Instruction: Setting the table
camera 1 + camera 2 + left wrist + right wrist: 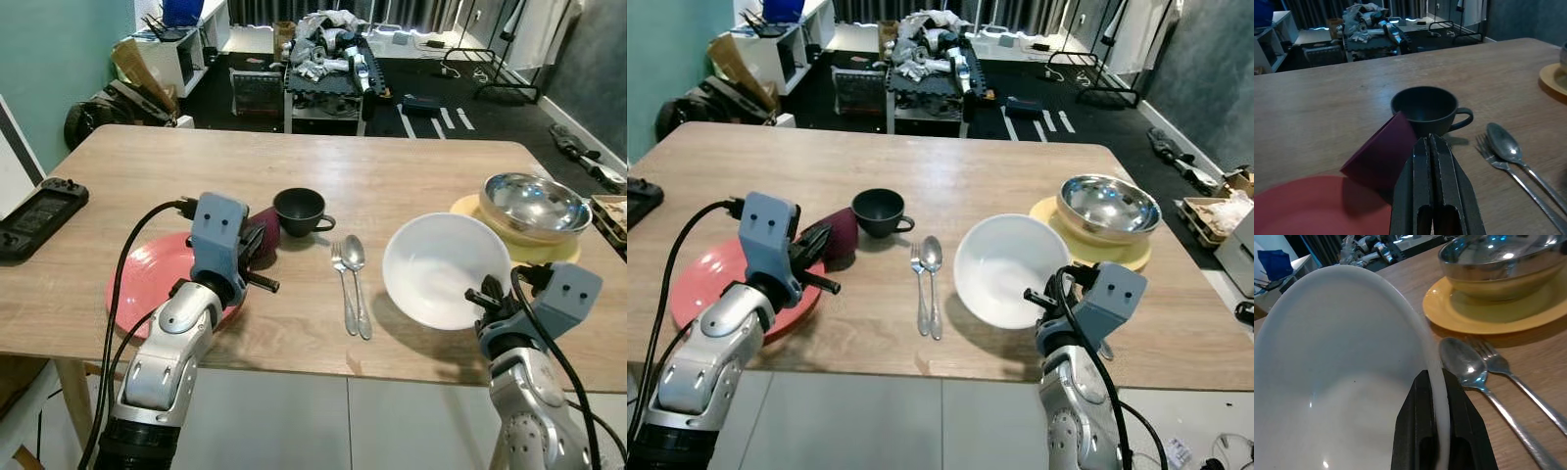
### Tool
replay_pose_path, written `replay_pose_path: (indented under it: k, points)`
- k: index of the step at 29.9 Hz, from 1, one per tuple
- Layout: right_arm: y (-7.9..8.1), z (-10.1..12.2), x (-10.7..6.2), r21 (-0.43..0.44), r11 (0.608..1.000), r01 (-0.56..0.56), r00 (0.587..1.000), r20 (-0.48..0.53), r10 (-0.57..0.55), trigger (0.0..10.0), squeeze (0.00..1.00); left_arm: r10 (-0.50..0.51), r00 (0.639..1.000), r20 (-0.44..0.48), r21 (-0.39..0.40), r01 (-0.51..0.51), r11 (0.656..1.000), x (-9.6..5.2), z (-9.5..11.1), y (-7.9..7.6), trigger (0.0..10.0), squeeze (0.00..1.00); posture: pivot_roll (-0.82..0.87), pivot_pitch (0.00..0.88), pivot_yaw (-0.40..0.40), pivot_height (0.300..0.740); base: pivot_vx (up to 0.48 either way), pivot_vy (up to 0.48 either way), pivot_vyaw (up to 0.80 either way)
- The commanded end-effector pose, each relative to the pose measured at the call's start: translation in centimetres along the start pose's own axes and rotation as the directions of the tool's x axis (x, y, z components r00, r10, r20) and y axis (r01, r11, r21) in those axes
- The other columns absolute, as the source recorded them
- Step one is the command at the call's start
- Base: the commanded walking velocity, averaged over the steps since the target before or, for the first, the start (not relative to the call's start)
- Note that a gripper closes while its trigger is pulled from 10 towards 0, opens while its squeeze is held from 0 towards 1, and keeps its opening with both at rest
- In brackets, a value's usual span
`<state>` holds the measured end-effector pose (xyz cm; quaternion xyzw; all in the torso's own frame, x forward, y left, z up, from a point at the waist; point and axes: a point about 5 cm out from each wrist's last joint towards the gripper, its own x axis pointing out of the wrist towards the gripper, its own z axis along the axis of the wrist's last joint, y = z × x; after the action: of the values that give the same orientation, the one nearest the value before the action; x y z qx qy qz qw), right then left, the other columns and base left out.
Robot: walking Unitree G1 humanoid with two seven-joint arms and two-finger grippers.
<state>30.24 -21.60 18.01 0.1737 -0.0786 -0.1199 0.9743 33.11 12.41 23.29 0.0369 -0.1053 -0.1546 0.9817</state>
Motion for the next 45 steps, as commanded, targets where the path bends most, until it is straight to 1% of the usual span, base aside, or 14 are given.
replay_pose_path:
  k: [1, 22, 40, 45]
  points:
    - [-0.27, -0.32, -0.19, 0.003, 1.0, 0.011, 1.0, -0.013, -0.011, 10.0, 0.0, -0.001, 0.999, -0.037, 0.004, 0.002, 1.0, -0.14, -0.71, -0.01, 10.0, 0.0, 0.11, 0.108, 0.063, 0.74, -0.424, 0.0, 0.0]
    - [-0.29, -0.37, -0.23, 0.002, 1.0, 0.011, 1.0, -0.014, -0.011, 10.0, 0.0, 0.001, 1.0, -0.029, 0.0, -0.001, 1.0, -0.12, -0.6, 0.1, 10.0, 0.0, 0.11, 0.11, 0.063, 0.74, -0.39, 0.0, 0.0]
    - [-0.24, -0.31, -0.13, -0.004, 1.0, 0.006, 1.0, -0.01, -0.006, 10.0, 0.0, -0.005, 1.0, -0.02, 0.001, 0.005, 1.0, -0.03, -0.52, 0.05, 10.0, 0.0, 0.1, 0.1, 0.064, 0.74, -0.283, 0.0, 0.0]
    - [-0.22, -0.29, -0.13, -0.007, 1.0, 0.002, 1.0, -0.009, -0.002, 10.0, 0.0, -0.005, 1.0, -0.02, 0.002, 0.005, 1.0, 0.0, -0.52, 0.05, 10.0, 0.0, 0.1, 0.097, 0.063, 0.74, 0.0, 0.0, 0.0]
